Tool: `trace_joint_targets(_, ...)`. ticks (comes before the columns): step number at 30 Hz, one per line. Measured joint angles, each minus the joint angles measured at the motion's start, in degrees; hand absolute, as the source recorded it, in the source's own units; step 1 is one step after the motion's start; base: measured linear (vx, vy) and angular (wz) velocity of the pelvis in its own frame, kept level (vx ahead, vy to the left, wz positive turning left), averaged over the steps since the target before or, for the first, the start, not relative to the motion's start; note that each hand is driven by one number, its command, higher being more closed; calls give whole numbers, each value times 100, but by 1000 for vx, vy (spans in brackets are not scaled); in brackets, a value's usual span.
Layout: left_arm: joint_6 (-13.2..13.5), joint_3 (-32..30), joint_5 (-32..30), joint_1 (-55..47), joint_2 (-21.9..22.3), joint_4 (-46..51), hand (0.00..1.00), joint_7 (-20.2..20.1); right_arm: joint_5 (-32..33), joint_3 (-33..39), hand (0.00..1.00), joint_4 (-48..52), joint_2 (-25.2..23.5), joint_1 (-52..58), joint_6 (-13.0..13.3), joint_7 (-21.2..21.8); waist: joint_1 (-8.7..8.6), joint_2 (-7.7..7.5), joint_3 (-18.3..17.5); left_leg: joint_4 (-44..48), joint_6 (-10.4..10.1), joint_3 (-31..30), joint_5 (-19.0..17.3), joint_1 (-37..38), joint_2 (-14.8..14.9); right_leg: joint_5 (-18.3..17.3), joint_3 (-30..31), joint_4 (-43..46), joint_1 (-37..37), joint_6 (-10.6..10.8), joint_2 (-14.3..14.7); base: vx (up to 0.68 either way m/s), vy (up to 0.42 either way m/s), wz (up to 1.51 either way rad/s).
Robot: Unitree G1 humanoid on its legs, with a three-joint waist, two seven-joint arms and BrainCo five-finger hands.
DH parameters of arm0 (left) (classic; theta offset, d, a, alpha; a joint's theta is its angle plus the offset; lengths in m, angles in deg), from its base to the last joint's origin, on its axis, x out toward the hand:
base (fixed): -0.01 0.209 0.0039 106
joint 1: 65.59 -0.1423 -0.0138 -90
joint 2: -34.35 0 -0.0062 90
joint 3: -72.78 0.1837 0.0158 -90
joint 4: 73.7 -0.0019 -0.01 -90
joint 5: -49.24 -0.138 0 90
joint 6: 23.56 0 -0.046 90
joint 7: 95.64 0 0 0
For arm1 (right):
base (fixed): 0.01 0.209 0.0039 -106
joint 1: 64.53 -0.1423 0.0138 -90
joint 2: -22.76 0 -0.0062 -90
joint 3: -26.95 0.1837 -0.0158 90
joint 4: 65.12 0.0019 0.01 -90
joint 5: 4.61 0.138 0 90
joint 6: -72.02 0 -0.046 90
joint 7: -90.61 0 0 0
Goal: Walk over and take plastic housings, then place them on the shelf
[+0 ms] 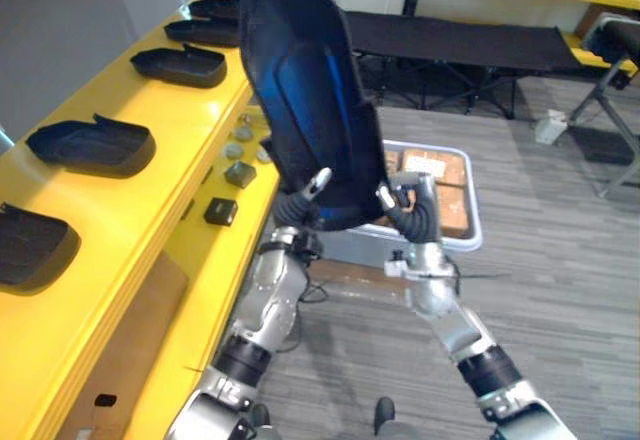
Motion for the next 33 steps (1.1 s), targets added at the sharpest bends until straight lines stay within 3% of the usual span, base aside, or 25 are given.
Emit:
trace_joint_targets(10, 10, 4, -21, -99, -177, -48, 100, -20, -2, -167, 100, -126, -124, 121, -1, -96, 0, -176, -118, 19, 1, 9, -3, -8, -6, 47, 15, -71, 15, -17, -2, 0, 0, 0)
trace_joint_targets(11, 10, 4, -37, -110, -192, -48, 100, -25, -2, -179, 0, -139, -124, 141, -1, -97, 0, -183, -122, 25, 2, 9, -4, -7, -7, 49, 17, -73, 17, -18, -2, 0, 0, 0)
trace_joint_targets(16, 10, -7, -159, -240, -201, -43, 100, -25, 15, -262, 0, -201, -116, 246, 88, -74, 4, -188, -126, 43, 5, 2, -8, -8, -1, 54, 34, -93, 18, -26, -8, 0, 0, 0)
trace_joint_targets(24, 5, -58, -1233, -462, -419, 34, 100, 113, 638, -558, 0, -349, 45, 323, 219, 366, 16, -201, -134, 75, -6, -39, -18, -11, 54, 68, 1, -153, 72, -43, 10, -2, -3, 1)
trace_joint_targets(29, 24, -288, -1897, -775, -380, 463, 100, 431, 1415, -627, 0, 475, 21, 277, 284, 959, 71, -212, -142, 65, -26, -4, -31, 72, 76, 78, -3, -172, 134, -51, 96, 3, -5, -3)
trace_joint_targets(33, 72, -499, -2364, -902, -186, 603, 100, 534, 2475, -311, 0, 1519, 30, -131, 269, 1854, 75, -237, -171, 16, -32, 18, -36, 180, 73, 66, 14, -145, 185, -57, 98, 0, 0, 0)
